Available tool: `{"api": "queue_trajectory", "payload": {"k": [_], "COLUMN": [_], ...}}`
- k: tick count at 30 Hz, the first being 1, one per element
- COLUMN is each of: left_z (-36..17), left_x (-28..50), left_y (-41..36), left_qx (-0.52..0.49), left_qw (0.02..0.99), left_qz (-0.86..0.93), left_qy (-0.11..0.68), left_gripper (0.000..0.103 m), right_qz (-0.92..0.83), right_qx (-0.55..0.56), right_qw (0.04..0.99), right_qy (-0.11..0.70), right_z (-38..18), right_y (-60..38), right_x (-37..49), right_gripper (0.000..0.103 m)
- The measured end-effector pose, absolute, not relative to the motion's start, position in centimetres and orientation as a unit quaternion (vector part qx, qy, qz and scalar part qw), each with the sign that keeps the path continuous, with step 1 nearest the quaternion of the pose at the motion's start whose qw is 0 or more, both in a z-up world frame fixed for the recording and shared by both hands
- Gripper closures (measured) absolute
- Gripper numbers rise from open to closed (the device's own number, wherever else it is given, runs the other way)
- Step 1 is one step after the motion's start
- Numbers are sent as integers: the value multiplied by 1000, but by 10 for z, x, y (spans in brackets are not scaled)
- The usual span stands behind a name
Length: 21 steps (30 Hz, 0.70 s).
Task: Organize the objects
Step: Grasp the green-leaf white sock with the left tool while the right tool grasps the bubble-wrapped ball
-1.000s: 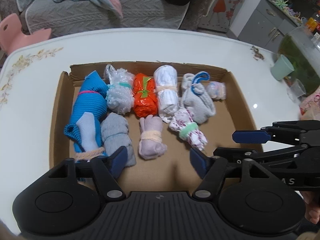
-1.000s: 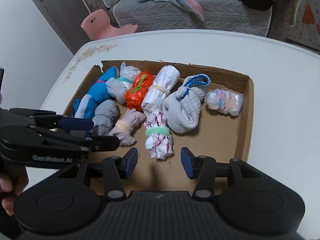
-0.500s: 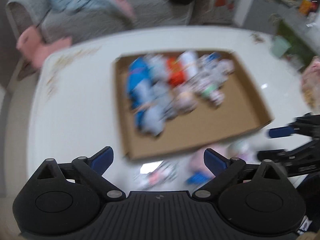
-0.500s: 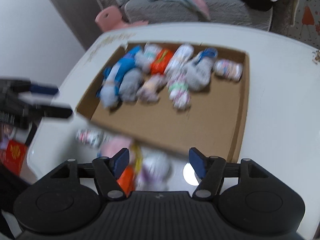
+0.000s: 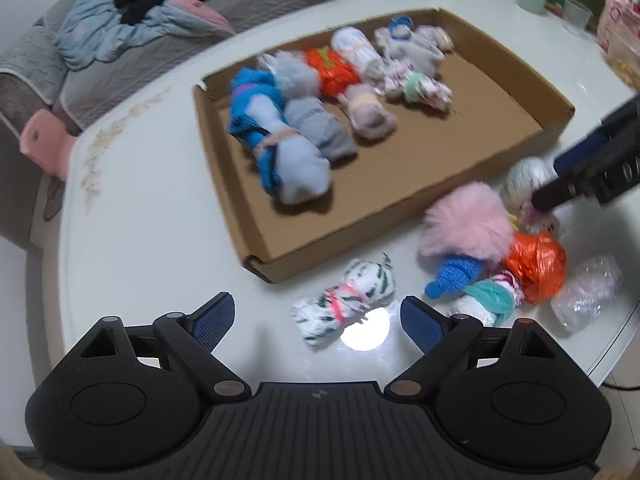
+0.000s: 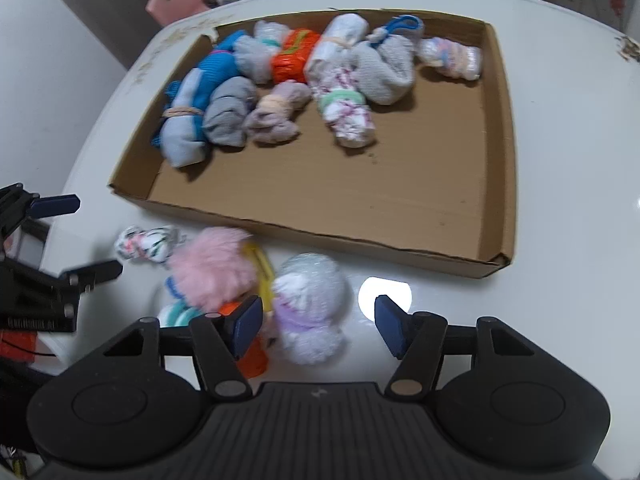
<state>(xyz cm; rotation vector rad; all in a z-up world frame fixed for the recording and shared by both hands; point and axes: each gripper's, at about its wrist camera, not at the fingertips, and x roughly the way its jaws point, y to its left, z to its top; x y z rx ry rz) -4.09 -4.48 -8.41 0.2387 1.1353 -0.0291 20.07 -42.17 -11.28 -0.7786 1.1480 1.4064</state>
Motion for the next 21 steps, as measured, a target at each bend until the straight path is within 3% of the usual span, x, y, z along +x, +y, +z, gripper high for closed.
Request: {"api": "queue_trajectory", "payload": {"k": [5,12,16,21], "left_z": [-96,-106,-107,-103], "left_x": [-37,-36,-38,-36], "left_y": [-44,-56,-58,-57], "left_qx": [78,72,71,64], "left_qw": [837,824,820,825], "left_qz": [-29,-67,-73,-66], "left_qy": [540,558,564,558], "left_gripper": [19,38,44,43], "right_qz": [588,600,601,601], "right_qx": [-324,-344,-347,-350], "right_qw": [551,537,537,537], "right_qy": [495,482,480,477], "right_z": [-119,-121,-119,-117], "right_y": [-418,-419,-423,-425], "right_x": [203,192,194,195], "right_gripper": [47,68,69,67]}}
